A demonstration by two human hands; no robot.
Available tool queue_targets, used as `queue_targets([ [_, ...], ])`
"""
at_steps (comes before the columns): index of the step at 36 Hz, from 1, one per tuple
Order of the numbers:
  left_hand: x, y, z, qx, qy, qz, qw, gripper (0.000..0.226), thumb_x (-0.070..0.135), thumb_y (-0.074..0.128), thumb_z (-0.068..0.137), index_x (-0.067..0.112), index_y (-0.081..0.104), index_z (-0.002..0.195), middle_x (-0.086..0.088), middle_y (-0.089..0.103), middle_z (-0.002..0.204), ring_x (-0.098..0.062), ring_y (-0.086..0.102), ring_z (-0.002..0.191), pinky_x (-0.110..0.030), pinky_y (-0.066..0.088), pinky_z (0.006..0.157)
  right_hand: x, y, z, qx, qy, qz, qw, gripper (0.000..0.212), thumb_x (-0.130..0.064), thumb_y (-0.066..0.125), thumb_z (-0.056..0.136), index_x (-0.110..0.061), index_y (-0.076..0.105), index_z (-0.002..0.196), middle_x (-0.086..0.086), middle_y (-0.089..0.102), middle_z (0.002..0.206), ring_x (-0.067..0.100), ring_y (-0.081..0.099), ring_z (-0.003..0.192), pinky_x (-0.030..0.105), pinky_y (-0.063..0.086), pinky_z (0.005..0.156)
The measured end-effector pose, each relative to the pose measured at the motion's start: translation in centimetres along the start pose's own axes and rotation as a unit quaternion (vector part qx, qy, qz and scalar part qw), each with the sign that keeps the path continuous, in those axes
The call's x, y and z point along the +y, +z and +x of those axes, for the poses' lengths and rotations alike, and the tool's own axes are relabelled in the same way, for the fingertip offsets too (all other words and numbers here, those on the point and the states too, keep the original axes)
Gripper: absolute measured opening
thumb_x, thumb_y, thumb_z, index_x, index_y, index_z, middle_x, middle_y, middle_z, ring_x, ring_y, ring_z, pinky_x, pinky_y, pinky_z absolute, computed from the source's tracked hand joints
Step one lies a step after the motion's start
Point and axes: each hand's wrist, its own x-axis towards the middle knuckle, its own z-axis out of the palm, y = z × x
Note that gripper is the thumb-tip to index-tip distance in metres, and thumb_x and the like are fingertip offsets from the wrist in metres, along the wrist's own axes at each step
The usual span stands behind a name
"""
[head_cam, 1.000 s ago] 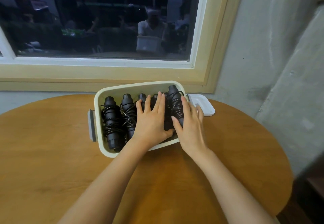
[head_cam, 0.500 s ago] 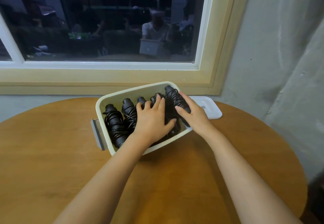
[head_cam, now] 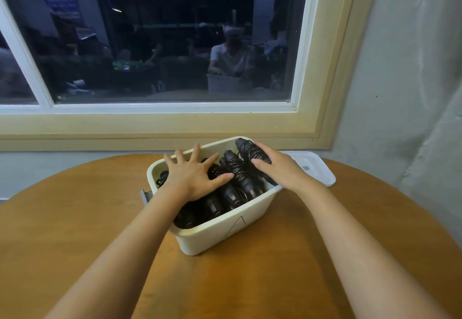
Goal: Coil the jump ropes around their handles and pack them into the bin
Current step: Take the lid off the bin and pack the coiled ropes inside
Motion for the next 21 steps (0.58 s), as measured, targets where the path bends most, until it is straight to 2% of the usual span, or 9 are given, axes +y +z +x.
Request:
queue_targets([
  [6,1.0,-0.9,-3.5,-0.034,-0.005,0.021,0.999,0.095,0.093,0.001,0.065,0.053,-0.004,0.151,-0.013,-0.011,0.164,-0.051,0.005,0.145,-0.066,0.007,0.113,0.0,-0.7,0.1,-0.014,0.029,-0.045,0.998,0.054,-0.054,0.049,0.098,-0.024,0.030,0.139,0.000,0.053,0.134,0.017,0.053,0.109,0.037,0.043,0.084],
  [10,1.9,-1.7,-7.4,-0.053,0.006,0.040,0.998,0.100,0.092,-0.007,0.062,0.049,-0.005,0.153,-0.020,-0.001,0.163,-0.048,0.020,0.140,-0.057,0.024,0.107,-0.2,-0.9,-0.3,0.028,-0.004,-0.116,0.993,0.054,-0.048,0.051,0.098,-0.027,0.040,0.146,0.000,0.039,0.146,0.020,0.035,0.133,0.038,0.041,0.097],
  [12,2.4,-2.1,-9.4,-0.062,0.028,0.050,0.996,0.103,0.089,-0.010,0.063,0.044,-0.003,0.155,-0.023,0.017,0.159,-0.044,0.031,0.136,-0.052,0.030,0.102,-0.8,-0.6,-0.6,0.043,-0.017,-0.147,0.988,0.054,-0.043,0.052,0.100,-0.029,0.038,0.150,-0.002,0.039,0.144,0.020,0.030,0.135,0.035,0.039,0.092],
  [14,2.9,-2.4,-10.4,-0.031,0.058,0.059,0.996,0.105,0.084,-0.013,0.065,0.035,0.003,0.157,-0.017,0.054,0.134,-0.035,0.050,0.123,-0.048,0.033,0.097,-1.3,-0.1,-1.0,0.051,-0.025,-0.170,0.984,0.055,-0.039,0.052,0.100,-0.030,0.034,0.152,-0.003,0.044,0.146,0.022,0.033,0.137,0.036,0.039,0.091],
  [16,3.3,-3.0,-10.2,0.041,0.066,0.047,0.996,0.103,0.079,-0.013,0.071,0.027,0.011,0.156,-0.003,0.065,0.095,-0.028,0.060,0.107,-0.045,0.037,0.095,-1.8,0.5,-1.5,0.075,-0.026,-0.177,0.981,0.056,-0.035,0.054,0.101,-0.030,0.033,0.153,-0.001,0.048,0.147,0.024,0.039,0.136,0.038,0.040,0.096],
  [17,3.3,-3.2,-9.5,0.079,0.059,0.043,0.994,0.102,0.077,-0.013,0.073,0.024,0.012,0.156,-0.003,0.066,0.097,-0.027,0.060,0.108,-0.043,0.039,0.095,-2.0,0.8,-1.8,0.092,-0.023,-0.176,0.980,0.056,-0.033,0.054,0.101,-0.030,0.033,0.152,0.001,0.050,0.146,0.025,0.041,0.134,0.039,0.040,0.099],
  [18,3.4,-3.3,-8.6,0.105,0.053,0.035,0.992,0.102,0.074,-0.014,0.074,0.021,0.011,0.157,-0.007,0.066,0.114,-0.028,0.055,0.118,-0.043,0.039,0.097,-2.1,1.1,-2.1,0.105,-0.020,-0.175,0.979,0.054,-0.031,0.054,0.101,-0.029,0.034,0.151,0.002,0.050,0.146,0.025,0.042,0.134,0.040,0.039,0.102],
  [20,3.6,-3.1,-6.5,0.097,0.067,0.001,0.993,0.099,0.073,-0.011,0.077,0.018,-0.001,0.158,-0.013,0.030,0.158,-0.028,0.025,0.147,-0.046,0.028,0.114,-2.1,1.5,-2.6,0.104,-0.017,-0.189,0.976,0.052,-0.031,0.048,0.103,-0.026,0.031,0.152,0.001,0.038,0.156,0.025,0.029,0.144,0.046,0.029,0.115],
  [21,3.8,-2.6,-5.5,0.082,0.086,-0.020,0.993,0.095,0.073,-0.007,0.080,0.017,-0.007,0.157,-0.011,0.006,0.165,-0.026,0.006,0.152,-0.049,0.015,0.121,-2.1,1.5,-2.8,0.082,-0.015,-0.210,0.974,0.054,-0.034,0.042,0.105,-0.025,0.024,0.155,-0.001,0.023,0.163,0.024,0.015,0.150,0.049,0.019,0.120],
])
